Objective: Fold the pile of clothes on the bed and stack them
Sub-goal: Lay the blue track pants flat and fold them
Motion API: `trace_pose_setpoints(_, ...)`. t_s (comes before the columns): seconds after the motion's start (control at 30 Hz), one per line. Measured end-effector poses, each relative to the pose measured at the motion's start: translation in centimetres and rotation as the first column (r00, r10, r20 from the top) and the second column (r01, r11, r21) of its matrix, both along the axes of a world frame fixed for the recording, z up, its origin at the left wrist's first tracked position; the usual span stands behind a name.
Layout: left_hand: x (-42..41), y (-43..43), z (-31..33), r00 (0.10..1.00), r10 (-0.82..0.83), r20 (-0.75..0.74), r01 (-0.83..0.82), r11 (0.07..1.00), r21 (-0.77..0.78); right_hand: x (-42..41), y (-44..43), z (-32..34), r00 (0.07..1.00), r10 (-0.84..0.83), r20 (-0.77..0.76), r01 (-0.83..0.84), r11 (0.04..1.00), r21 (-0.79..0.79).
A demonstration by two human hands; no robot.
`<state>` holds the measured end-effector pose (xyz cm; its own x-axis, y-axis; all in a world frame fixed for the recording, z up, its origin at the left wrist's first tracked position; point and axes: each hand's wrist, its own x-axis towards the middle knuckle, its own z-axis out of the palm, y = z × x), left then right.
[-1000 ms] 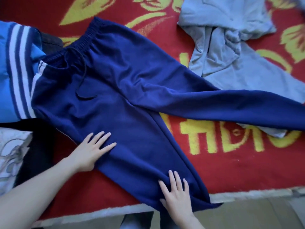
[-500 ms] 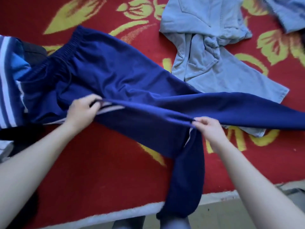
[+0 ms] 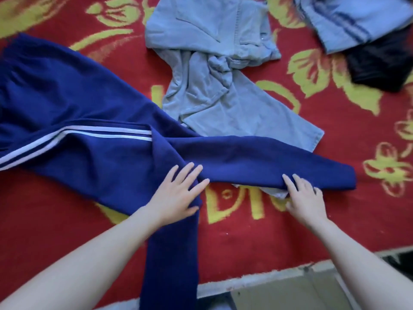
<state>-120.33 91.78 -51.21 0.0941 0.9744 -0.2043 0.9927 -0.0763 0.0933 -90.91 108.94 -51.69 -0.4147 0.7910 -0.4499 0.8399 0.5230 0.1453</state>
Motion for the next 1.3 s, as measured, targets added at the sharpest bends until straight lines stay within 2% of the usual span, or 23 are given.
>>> trace_pose_setpoints(0.07, 3.8, 2.4, -0.3, 0.998, 0.048, -0.034, -0.05, 0.997, -0.051, 1.6, 1.5, -0.1, 0.998, -0.066, -0.022, 0.068, 0.995, 0.067)
trace_pose_setpoints(0.13, 5.9, 4.2, -0.3, 0.984, 0.173, -0.045, -0.179, 0.97, -0.164, 1.9, 3.1, 0.2, 0.99, -0.118, -0.074, 0.126, 0.986, 0.113)
trace_pose_setpoints(0.2, 6.4, 5.2, -0.1, 0.956, 0.282, -0.08, -0.293, 0.932, -0.212, 2.6, 4.5, 0.6, 0.991, -0.059, -0.116, 0.076, 0.985, 0.152)
trace_pose_setpoints(0.27, 5.8, 5.3, -0.4, 0.94, 0.31, -0.142, -0.329, 0.933, -0.147, 3.9, 5.0, 1.4, 0.978, 0.129, -0.166, -0.094, 0.974, 0.207)
trace_pose_setpoints(0.33, 5.0, 4.6, -0.3, 0.981, 0.164, -0.101, -0.174, 0.98, -0.094, 6.5, 4.2, 1.7, 0.907, 0.381, -0.181, -0.337, 0.913, 0.231)
trace_pose_setpoints(0.4, 4.3, 3.7, -0.2, 0.994, 0.041, -0.097, -0.046, 0.997, -0.058, 9.7, 2.4, 1.4, 0.815, 0.563, -0.135, -0.542, 0.824, 0.166)
trace_pose_setpoints(0.47, 3.5, 2.9, -0.3, 0.996, 0.023, -0.082, -0.027, 0.999, -0.042, 12.5, 1.1, 0.7, 0.777, 0.626, -0.074, -0.625, 0.78, 0.033)
trace_pose_setpoints(0.53, 2.3, 2.7, -0.5, 0.994, 0.071, -0.087, -0.077, 0.995, -0.067, 13.8, 1.1, -0.1, 0.872, 0.483, -0.073, -0.486, 0.873, -0.029)
trace_pose_setpoints(0.6, 1.5, 2.9, 0.0, 0.992, 0.04, -0.119, -0.057, 0.988, -0.143, 12.6, 1.9, 0.2, 0.969, 0.178, -0.174, -0.181, 0.984, 0.002)
trace_pose_setpoints(0.63, 1.3, 2.9, 0.3, 0.99, 0.025, -0.14, -0.057, 0.972, -0.229, 11.7, 2.3, 0.5, 0.975, -0.016, -0.224, 0.019, 1.0, 0.01)
trace_pose_setpoints(0.67, 1.3, 2.7, 0.7, 0.981, 0.051, -0.189, -0.109, 0.945, -0.309, 11.0, 2.8, 0.4, 0.941, -0.212, -0.263, 0.218, 0.976, -0.005)
trace_pose_setpoints(0.7, 1.2, 2.5, 0.8, 0.964, 0.112, -0.242, -0.193, 0.92, -0.341, 10.3, 3.3, 0.5, 0.901, -0.376, -0.215, 0.366, 0.927, -0.085)
trace_pose_setpoints(0.73, 1.1, 2.2, 0.9, 0.946, 0.178, -0.272, -0.269, 0.898, -0.349, 10.0, 3.6, 0.5, 0.88, -0.451, -0.147, 0.428, 0.889, -0.164)
trace_pose_setpoints(0.8, 1.0, 1.7, 0.9, 0.897, 0.294, -0.329, -0.398, 0.86, -0.319, 10.0, 3.7, 0.3, 0.916, -0.401, -0.023, 0.391, 0.903, -0.18)
trace_pose_setpoints(0.93, 0.5, 1.2, 0.5, 0.872, 0.326, -0.366, -0.456, 0.812, -0.364, 11.0, 3.0, 0.9, 0.928, -0.363, 0.086, 0.373, 0.909, -0.186)
trace_pose_setpoints(1.0, 0.6, 1.6, 0.6, 0.86, 0.344, -0.376, -0.479, 0.798, -0.365, 11.9, 3.4, 1.3, 0.893, -0.449, 0.035, 0.439, 0.849, -0.296)
trace_pose_setpoints(1.03, 0.7, 1.8, 0.6, 0.866, 0.34, -0.368, -0.473, 0.796, -0.378, 12.3, 3.7, 1.7, 0.819, -0.57, -0.07, 0.499, 0.766, -0.407)
trace_pose_setpoints(1.07, 0.7, 2.0, 0.5, 0.877, 0.346, -0.334, -0.462, 0.799, -0.385, 12.4, 4.2, 2.7, 0.676, -0.717, -0.169, 0.549, 0.643, -0.534)
trace_pose_setpoints(1.1, 0.7, 2.1, 0.6, 0.885, 0.37, -0.284, -0.458, 0.803, -0.381, 12.4, 4.8, 3.7, 0.494, -0.835, -0.244, 0.56, 0.52, -0.645)
trace_pose_setpoints(1.17, 0.3, 2.0, 1.0, 0.86, 0.491, -0.141, -0.509, 0.797, -0.325, 12.6, 6.2, 5.1, 0.155, -0.955, -0.251, 0.483, 0.296, -0.824)
trace_pose_setpoints(1.2, 0.1, 1.9, 1.3, 0.823, 0.565, -0.061, -0.558, 0.784, -0.27, 12.4, 6.8, 5.8, 0.057, -0.973, -0.222, 0.428, 0.224, -0.875)
trace_pose_setpoints(1.23, -0.2, 1.7, 1.4, 0.775, 0.632, 0.017, -0.615, 0.761, -0.206, 12.3, 7.4, 6.1, -0.007, -0.976, -0.218, 0.399, 0.198, -0.896)
trace_pose_setpoints(1.3, -0.6, 1.4, 1.5, 0.698, 0.706, 0.118, -0.698, 0.708, -0.108, 12.2, 8.4, 5.7, -0.105, -0.958, -0.265, 0.44, 0.194, -0.877)
